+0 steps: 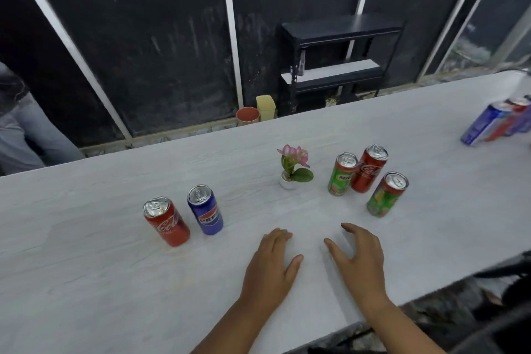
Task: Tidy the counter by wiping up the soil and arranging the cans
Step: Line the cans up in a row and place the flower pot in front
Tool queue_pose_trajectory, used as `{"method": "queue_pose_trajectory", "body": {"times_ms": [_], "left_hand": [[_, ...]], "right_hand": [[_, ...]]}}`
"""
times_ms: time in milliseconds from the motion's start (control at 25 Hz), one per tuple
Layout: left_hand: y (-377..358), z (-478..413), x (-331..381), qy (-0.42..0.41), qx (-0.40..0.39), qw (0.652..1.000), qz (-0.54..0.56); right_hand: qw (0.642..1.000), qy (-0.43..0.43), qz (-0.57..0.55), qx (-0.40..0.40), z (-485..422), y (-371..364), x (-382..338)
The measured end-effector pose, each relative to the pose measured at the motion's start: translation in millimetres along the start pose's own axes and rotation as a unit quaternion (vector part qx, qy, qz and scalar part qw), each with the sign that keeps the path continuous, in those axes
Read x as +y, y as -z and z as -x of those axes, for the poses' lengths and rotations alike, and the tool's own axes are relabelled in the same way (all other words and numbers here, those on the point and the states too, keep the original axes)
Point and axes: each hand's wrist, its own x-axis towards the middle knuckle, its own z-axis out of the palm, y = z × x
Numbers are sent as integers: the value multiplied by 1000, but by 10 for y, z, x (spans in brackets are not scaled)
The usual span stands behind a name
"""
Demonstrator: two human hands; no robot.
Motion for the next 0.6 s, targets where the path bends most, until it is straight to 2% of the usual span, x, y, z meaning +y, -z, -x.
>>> {"method": "queue_pose_trajectory", "body": {"times_ms": [200,280,440,600], "left_hand": [[-315,-814,689,38,-25,993,113],[-403,-1142,873,66,-26,988,136],[-543,-1614,967,103,-21,976,189],[-642,-1802,921,96,9,972,214]], "right_hand": [[987,-100,-106,72,-282,503,428],[980,-117,-153,43,-527,645,543],[974,-96,-187,-83,-1016,723,619],[981,-86,-165,-62,-1169,626,671]]}}
